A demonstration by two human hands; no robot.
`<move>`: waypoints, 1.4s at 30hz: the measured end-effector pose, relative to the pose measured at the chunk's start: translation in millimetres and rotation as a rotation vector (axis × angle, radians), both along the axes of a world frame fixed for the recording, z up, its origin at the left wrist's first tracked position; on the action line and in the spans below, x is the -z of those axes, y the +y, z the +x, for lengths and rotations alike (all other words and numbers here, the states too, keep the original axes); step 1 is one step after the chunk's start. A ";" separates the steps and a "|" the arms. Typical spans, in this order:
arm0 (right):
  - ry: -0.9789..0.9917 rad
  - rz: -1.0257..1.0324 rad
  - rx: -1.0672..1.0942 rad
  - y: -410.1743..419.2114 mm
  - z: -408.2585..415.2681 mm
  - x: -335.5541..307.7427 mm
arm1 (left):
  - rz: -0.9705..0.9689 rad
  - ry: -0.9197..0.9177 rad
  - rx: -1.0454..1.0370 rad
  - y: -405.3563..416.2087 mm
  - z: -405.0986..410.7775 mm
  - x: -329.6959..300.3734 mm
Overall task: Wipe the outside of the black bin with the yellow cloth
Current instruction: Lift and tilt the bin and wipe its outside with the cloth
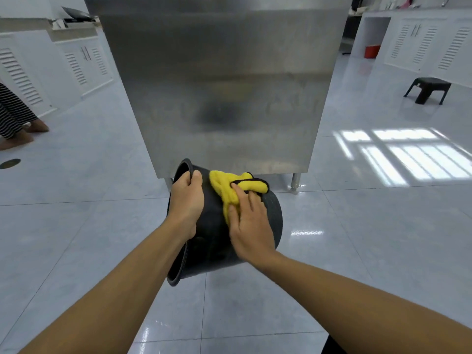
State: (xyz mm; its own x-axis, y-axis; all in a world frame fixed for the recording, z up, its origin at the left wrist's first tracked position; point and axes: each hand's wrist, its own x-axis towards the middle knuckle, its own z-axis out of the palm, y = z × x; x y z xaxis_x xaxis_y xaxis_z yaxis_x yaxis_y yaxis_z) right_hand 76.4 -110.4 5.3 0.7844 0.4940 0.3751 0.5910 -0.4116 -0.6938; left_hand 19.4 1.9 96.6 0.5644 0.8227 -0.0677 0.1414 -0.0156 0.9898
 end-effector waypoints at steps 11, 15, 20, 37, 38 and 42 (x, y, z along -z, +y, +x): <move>0.638 0.062 0.331 -26.2 65.0 17.7 | -0.036 0.037 -0.018 4.6 1.7 1.7; 0.800 0.068 0.349 -29.1 68.5 15.0 | 0.010 0.014 -0.062 3.7 4.3 2.1; 0.868 0.145 0.401 -27.4 74.1 16.8 | 0.163 0.010 -0.113 3.6 1.1 -1.0; 0.695 0.145 0.531 -23.5 72.9 15.7 | 0.086 0.091 0.160 -2.6 2.0 3.9; 0.658 0.137 0.519 -22.3 70.7 14.7 | 0.076 0.063 0.148 -2.8 2.5 4.0; 0.558 0.098 0.413 -17.7 56.9 3.6 | 0.101 -0.003 0.097 0.4 8.1 5.2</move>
State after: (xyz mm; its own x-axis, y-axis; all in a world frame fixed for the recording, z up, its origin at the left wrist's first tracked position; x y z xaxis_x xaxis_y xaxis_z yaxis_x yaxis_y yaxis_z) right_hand 133.3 -128.1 1.7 0.9889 0.0988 -0.1107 -0.0555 -0.4457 -0.8935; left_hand 27.5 2.3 91.4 0.6421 0.7665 0.0150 0.1312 -0.1291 0.9829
